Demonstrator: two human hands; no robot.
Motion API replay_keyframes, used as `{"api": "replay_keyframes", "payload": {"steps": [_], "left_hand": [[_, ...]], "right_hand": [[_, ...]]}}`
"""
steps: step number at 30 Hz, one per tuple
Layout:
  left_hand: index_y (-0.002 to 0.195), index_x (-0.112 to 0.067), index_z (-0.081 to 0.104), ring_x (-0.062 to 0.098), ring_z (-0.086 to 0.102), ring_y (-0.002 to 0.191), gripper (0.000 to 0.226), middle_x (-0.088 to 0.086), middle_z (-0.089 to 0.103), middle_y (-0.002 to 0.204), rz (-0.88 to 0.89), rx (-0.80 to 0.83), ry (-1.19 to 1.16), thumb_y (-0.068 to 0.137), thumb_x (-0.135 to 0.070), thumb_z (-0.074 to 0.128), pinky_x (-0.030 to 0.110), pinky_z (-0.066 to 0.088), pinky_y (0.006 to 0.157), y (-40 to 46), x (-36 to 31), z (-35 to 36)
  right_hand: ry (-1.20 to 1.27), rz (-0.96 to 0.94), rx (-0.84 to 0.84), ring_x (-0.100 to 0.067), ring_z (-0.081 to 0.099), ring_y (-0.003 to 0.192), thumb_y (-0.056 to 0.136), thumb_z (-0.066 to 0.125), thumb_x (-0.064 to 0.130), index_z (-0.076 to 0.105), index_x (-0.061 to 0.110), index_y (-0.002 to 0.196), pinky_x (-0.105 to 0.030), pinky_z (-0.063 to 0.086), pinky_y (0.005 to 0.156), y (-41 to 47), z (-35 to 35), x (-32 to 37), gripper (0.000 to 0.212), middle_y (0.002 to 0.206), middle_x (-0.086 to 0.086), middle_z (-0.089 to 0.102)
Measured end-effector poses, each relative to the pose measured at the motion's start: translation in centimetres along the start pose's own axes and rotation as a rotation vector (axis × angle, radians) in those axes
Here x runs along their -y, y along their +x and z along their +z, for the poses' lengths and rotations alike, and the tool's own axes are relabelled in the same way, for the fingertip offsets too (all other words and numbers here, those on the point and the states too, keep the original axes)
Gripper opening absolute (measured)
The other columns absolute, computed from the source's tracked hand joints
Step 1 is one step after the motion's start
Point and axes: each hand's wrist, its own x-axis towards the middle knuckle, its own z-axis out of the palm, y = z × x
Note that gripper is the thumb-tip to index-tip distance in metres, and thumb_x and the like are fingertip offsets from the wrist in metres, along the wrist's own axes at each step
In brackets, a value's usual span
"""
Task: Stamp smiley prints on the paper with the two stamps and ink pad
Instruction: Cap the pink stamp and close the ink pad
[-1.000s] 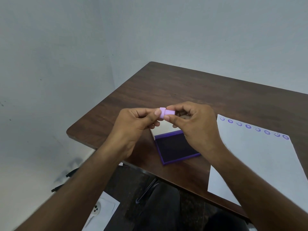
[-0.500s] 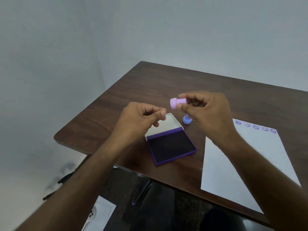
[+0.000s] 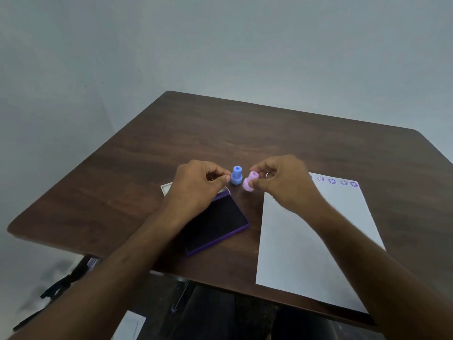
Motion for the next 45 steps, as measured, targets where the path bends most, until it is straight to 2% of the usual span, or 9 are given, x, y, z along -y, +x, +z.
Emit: {"api": "replay_keyframes", "payload": {"steps": [4, 11, 19, 24, 27, 32, 36, 39, 45], "left_hand": [[0.096, -0.026, 0.077, -0.005, 0.066, 0.082, 0.013, -0.016, 0.074, 0.088, 0.028, -0.001, 0.003, 0.085, -0.024, 0.070, 0.005, 0.047, 0.070, 0.3, 0.2, 0.4], [0.099, -0.025, 0.076, -0.005, 0.063, 0.085, 0.015, -0.016, 0.072, 0.092, -0.007, 0.006, 0.023, 0.087, -0.025, 0.068, 0.005, 0.042, 0.072, 0.4, 0.2, 0.2], [0.095, -0.032, 0.077, -0.016, 0.061, 0.083, 0.012, -0.023, 0.072, 0.089, -0.107, -0.070, -0.044, 0.085, -0.030, 0.069, 0.004, 0.045, 0.070, 0.3, 1.7, -2.3], [0.090, -0.028, 0.078, 0.006, 0.065, 0.083, 0.011, -0.013, 0.075, 0.091, -0.273, -0.056, -0.118, 0.084, -0.032, 0.069, 0.032, 0.054, 0.080, -0.4, 3.5, -5.3], [0.087, -0.022, 0.077, 0.016, 0.067, 0.079, 0.012, -0.001, 0.075, 0.082, -0.360, -0.100, -0.164, 0.087, -0.029, 0.067, 0.033, 0.055, 0.076, -1.1, 3.9, -6.9], [0.084, -0.007, 0.075, 0.020, 0.069, 0.071, 0.011, 0.011, 0.075, 0.079, -0.527, -0.132, -0.211, 0.088, -0.013, 0.066, 0.027, 0.055, 0.064, -2.1, 4.6, -8.6], [0.089, 0.000, 0.072, 0.022, 0.071, 0.072, 0.015, 0.017, 0.075, 0.083, -0.569, -0.176, -0.348, 0.089, -0.012, 0.064, 0.027, 0.059, 0.064, -2.4, 4.3, -8.4], [0.095, 0.004, 0.068, 0.026, 0.075, 0.075, 0.023, 0.021, 0.074, 0.086, -0.636, -0.180, -0.499, 0.091, -0.019, 0.063, 0.030, 0.062, 0.066, -2.1, 4.1, -8.3], [0.100, 0.005, 0.065, 0.030, 0.076, 0.078, 0.030, 0.024, 0.074, 0.088, -0.690, -0.142, -0.611, 0.090, -0.023, 0.061, 0.039, 0.060, 0.077, -1.6, 4.2, -8.5]], "right_hand": [[0.006, 0.020, 0.049, -0.017, 0.065, 0.084, 0.081, 0.073, 0.027, 0.074, 0.015, 0.101, -0.023, 0.046, 0.070, 0.1, 0.9, -0.1, 0.024, 0.090, -0.002, 0.072], [-0.087, 0.055, 0.078, -0.012, 0.057, 0.079, 0.083, 0.070, 0.035, 0.073, 0.018, 0.103, -0.025, 0.043, 0.072, 0.6, 1.5, 0.0, 0.027, 0.095, -0.002, 0.072], [0.090, -0.019, -0.123, 0.001, 0.055, 0.065, 0.079, 0.072, 0.018, 0.072, 0.015, 0.102, -0.005, 0.042, 0.058, 0.7, -0.4, 0.1, 0.024, 0.098, 0.002, 0.071], [0.189, -0.097, -0.023, -0.007, 0.066, 0.060, 0.079, 0.063, 0.004, 0.074, 0.014, 0.096, -0.012, 0.052, 0.056, 0.3, 0.7, 3.1, 0.023, 0.081, 0.001, 0.073], [0.089, -0.164, 0.085, 0.000, 0.064, 0.067, 0.081, 0.067, 0.012, 0.075, 0.019, 0.097, -0.016, 0.051, 0.063, 0.8, 2.2, 4.8, 0.020, 0.082, 0.007, 0.072], [-0.312, -0.197, 0.081, -0.021, 0.059, 0.099, 0.083, 0.060, 0.016, 0.074, 0.017, 0.098, -0.038, 0.052, 0.088, 2.3, 4.5, 6.5, 0.021, 0.104, -0.007, 0.067], [-0.382, -0.133, 0.115, -0.029, 0.062, 0.095, 0.078, 0.057, 0.018, 0.072, 0.016, 0.092, -0.042, 0.055, 0.082, 2.7, 5.3, 6.5, 0.021, 0.107, -0.012, 0.066], [-0.455, -0.111, 0.125, -0.031, 0.056, 0.101, 0.081, 0.055, 0.017, 0.068, 0.014, 0.099, -0.038, 0.046, 0.080, 2.4, 5.4, 6.5, 0.022, 0.112, -0.015, 0.058], [-0.511, -0.143, 0.132, -0.025, 0.050, 0.088, 0.084, 0.054, 0.013, 0.066, 0.007, 0.096, -0.037, 0.043, 0.078, 2.0, 5.0, 7.3, 0.018, 0.098, -0.013, 0.059]]}}
